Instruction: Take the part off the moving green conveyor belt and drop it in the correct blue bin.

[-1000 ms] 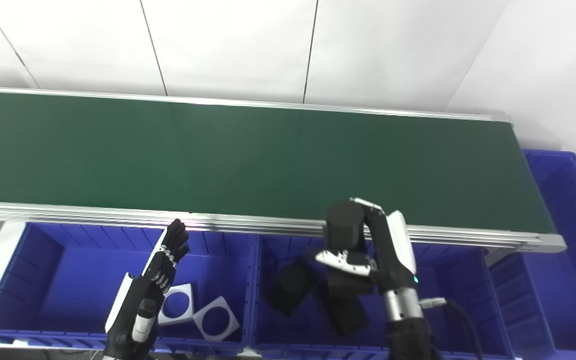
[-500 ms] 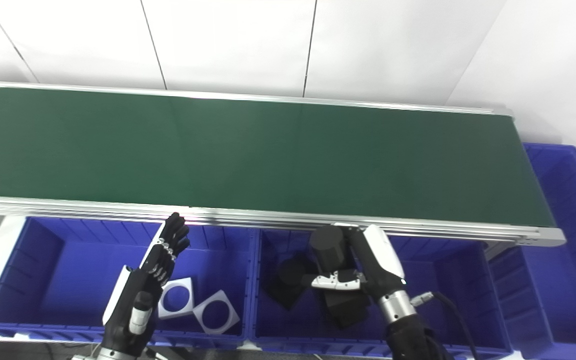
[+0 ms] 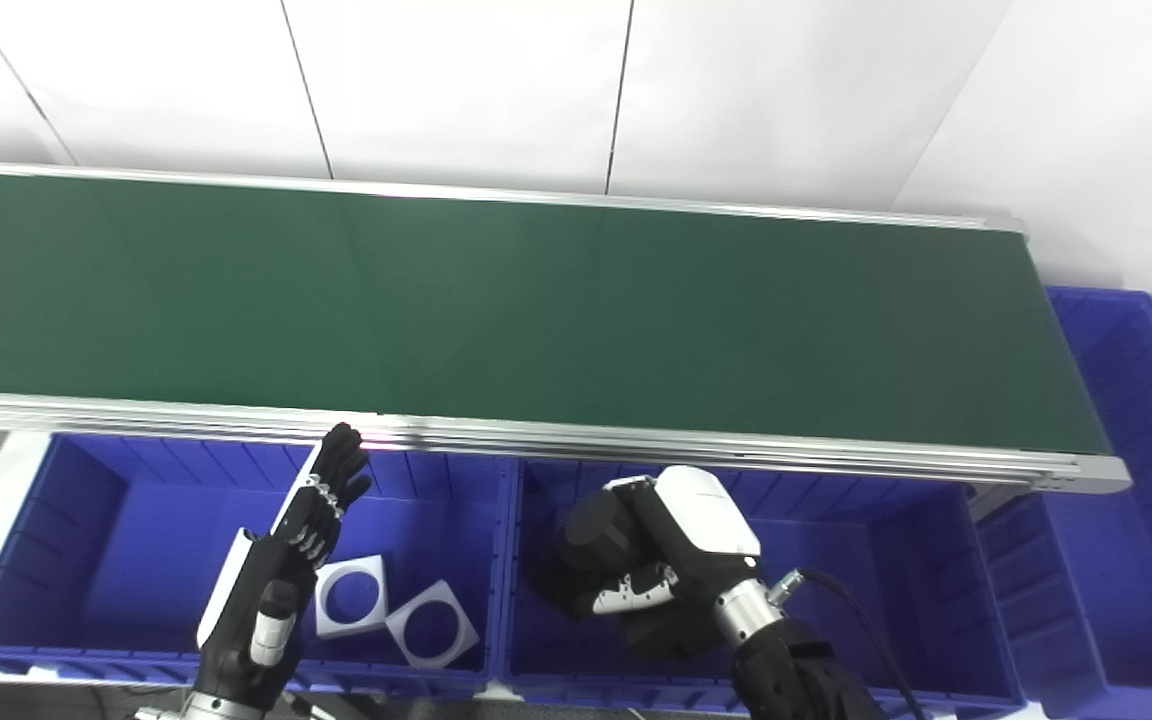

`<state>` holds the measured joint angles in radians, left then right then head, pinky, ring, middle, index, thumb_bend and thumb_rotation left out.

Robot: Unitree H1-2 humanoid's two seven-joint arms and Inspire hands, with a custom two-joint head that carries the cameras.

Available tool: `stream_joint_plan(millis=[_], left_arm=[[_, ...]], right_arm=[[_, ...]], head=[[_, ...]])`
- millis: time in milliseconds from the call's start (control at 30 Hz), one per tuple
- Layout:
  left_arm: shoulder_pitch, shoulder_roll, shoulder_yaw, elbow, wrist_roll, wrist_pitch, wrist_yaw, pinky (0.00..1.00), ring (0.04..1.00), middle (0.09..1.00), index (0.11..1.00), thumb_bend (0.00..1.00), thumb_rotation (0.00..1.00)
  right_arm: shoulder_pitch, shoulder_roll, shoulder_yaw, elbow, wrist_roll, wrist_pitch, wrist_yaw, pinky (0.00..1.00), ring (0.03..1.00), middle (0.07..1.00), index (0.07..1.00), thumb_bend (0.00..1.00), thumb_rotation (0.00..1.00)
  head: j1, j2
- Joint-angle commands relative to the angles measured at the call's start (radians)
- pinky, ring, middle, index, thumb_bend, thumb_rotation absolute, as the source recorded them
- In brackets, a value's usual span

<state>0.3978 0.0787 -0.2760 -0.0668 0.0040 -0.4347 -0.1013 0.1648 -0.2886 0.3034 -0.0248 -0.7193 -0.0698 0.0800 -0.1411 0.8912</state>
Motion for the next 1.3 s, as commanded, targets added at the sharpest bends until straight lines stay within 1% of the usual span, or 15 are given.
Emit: stream_joint_plan(millis=[0,33,67,133,167,200,367,467,600,733,833,900,1067,1167,1267], left_arm=[[-0.008,-0.006,0.003,-0.027,-0.01,-0.035,-0.013,0.96,0.978,0.99,0.982,0.78,0.99],[-0.007,-0.007,0.004,-0.027,-0.008,-0.035,-0.013,0.96,0.98,0.992,0.983,0.78,1.0],[-0.007,-0.007,0.005,-0.026,-0.008,-0.035,-0.014,0.96,0.98,0.992,0.983,0.78,1.0],[-0.007,-0.006,0.006,-0.026,-0.011,-0.035,-0.018,0.96,0.98,0.992,0.983,0.78,1.0],[-0.007,-0.006,0.007,-0.026,-0.014,-0.035,-0.022,0.96,0.981,0.993,0.984,0.78,0.99],[-0.006,-0.007,0.008,-0.027,-0.017,-0.035,-0.025,0.96,0.982,0.994,0.984,0.78,0.99],[-0.003,-0.009,0.014,-0.033,-0.016,-0.035,-0.033,0.96,0.98,0.995,0.986,0.76,0.99],[0.0,-0.008,0.016,-0.036,-0.02,-0.035,-0.037,0.96,0.981,0.996,0.987,0.77,0.99],[0.001,-0.008,0.021,-0.038,-0.022,-0.035,-0.042,0.96,0.983,0.996,0.987,0.77,0.99],[0.003,-0.005,0.026,-0.045,-0.017,-0.035,-0.041,0.97,0.981,0.997,0.986,0.78,0.99],[-0.002,-0.008,0.031,-0.047,-0.017,-0.035,-0.038,0.97,0.98,0.997,0.986,0.79,1.0],[-0.01,-0.012,0.036,-0.045,-0.021,-0.035,-0.037,0.96,0.979,0.994,0.987,0.79,0.99],[-0.027,-0.018,0.044,-0.037,-0.013,-0.034,-0.032,0.96,0.975,0.992,0.987,0.79,0.98],[-0.045,-0.024,0.05,-0.035,-0.003,-0.03,-0.026,0.95,0.965,0.987,0.987,0.81,0.99],[-0.069,-0.025,0.054,-0.031,-0.004,-0.02,-0.031,0.96,0.966,0.991,0.992,0.82,1.0]], right_arm=[[-0.012,-0.019,0.006,-0.028,-0.009,0.005,0.012,0.63,0.698,0.673,0.489,0.51,0.11],[-0.01,-0.027,0.01,-0.037,-0.016,0.008,0.024,0.71,0.74,0.727,0.494,0.51,0.14],[-0.006,-0.033,0.014,-0.051,-0.025,0.02,0.042,0.75,0.769,0.758,0.612,0.58,0.25],[0.004,-0.04,0.016,-0.079,-0.041,0.041,0.067,0.85,0.831,0.819,0.749,0.68,0.46],[0.009,-0.042,0.017,-0.09,-0.048,0.048,0.073,0.88,0.855,0.843,0.785,0.71,0.53],[0.012,-0.043,0.017,-0.096,-0.052,0.052,0.075,0.9,0.866,0.853,0.8,0.72,0.55],[0.042,-0.041,0.005,-0.146,-0.066,0.07,0.082,0.94,0.909,0.901,0.856,0.74,0.58],[0.064,-0.033,-0.009,-0.167,-0.067,0.062,0.058,0.89,0.911,0.923,0.898,0.76,0.64],[0.096,-0.016,-0.032,-0.201,-0.047,0.047,0.031,0.84,0.906,0.937,0.937,0.78,0.65],[0.138,0.019,-0.063,-0.251,0.019,0.037,0.016,0.79,0.891,0.936,0.964,0.8,0.65],[0.18,0.06,-0.081,-0.284,0.1,0.016,-0.004,0.78,0.891,0.937,0.966,0.81,0.66],[0.208,0.084,-0.078,-0.311,0.148,0.013,-0.003,0.77,0.887,0.939,0.967,0.79,0.67],[0.247,0.122,-0.063,-0.339,0.206,0.012,0.001,0.75,0.868,0.927,0.958,0.79,0.64],[0.268,0.159,-0.066,-0.344,0.272,0.01,-0.007,0.78,0.878,0.932,0.964,0.78,0.65],[0.284,0.191,-0.065,-0.339,0.328,0.005,-0.012,0.82,0.904,0.95,0.981,0.8,0.73]], head=[[-0.001,-0.002],[-0.002,-0.001],[-0.003,-0.001],[-0.003,0.001],[-0.003,0.001],[-0.003,0.002],[-0.006,0.003],[-0.006,0.004],[-0.008,0.005],[-0.012,0.005],[-0.016,0.006],[-0.02,0.005],[-0.028,0.007],[-0.031,0.007],[-0.033,0.003]])
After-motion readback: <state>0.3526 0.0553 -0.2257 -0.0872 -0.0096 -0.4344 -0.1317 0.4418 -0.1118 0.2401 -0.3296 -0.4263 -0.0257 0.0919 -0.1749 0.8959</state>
